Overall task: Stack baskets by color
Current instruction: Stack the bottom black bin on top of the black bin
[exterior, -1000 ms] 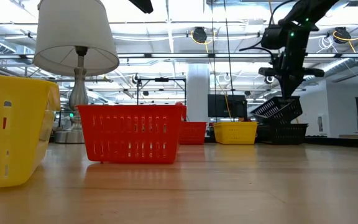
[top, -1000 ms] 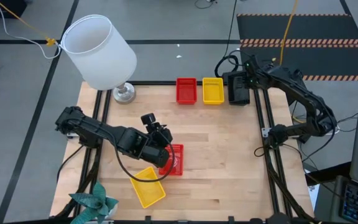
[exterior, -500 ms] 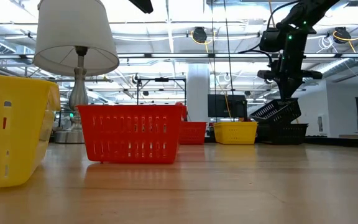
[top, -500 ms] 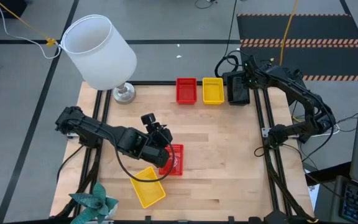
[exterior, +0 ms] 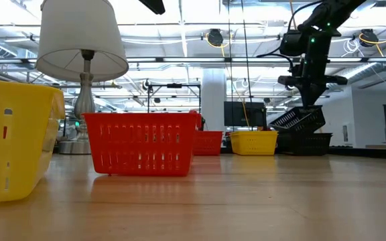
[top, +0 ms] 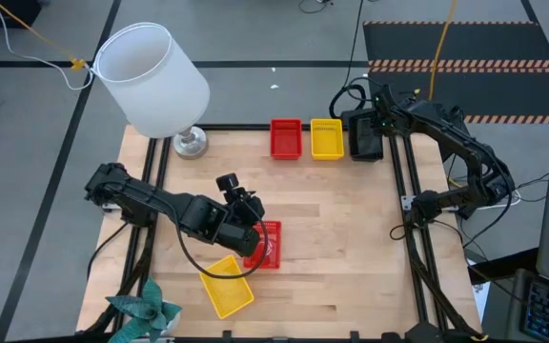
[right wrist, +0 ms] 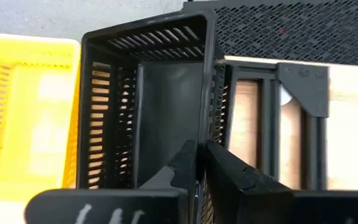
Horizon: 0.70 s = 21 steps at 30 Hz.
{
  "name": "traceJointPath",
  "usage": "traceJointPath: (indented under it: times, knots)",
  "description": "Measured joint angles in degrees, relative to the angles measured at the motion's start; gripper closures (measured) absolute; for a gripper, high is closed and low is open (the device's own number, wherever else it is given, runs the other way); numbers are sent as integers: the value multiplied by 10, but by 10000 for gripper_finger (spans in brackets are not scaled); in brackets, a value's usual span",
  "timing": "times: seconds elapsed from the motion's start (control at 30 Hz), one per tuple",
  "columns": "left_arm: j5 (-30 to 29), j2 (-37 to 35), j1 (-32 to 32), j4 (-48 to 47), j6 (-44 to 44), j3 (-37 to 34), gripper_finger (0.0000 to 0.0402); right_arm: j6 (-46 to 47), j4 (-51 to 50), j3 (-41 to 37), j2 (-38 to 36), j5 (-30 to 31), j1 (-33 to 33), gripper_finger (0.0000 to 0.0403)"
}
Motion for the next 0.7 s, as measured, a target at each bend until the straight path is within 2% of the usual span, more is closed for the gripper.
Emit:
traceJointPath:
  times: [0.7]
  knots:
    - [0,0,0,0,-2,0,243,-4,-1,0,0,7,-2,373]
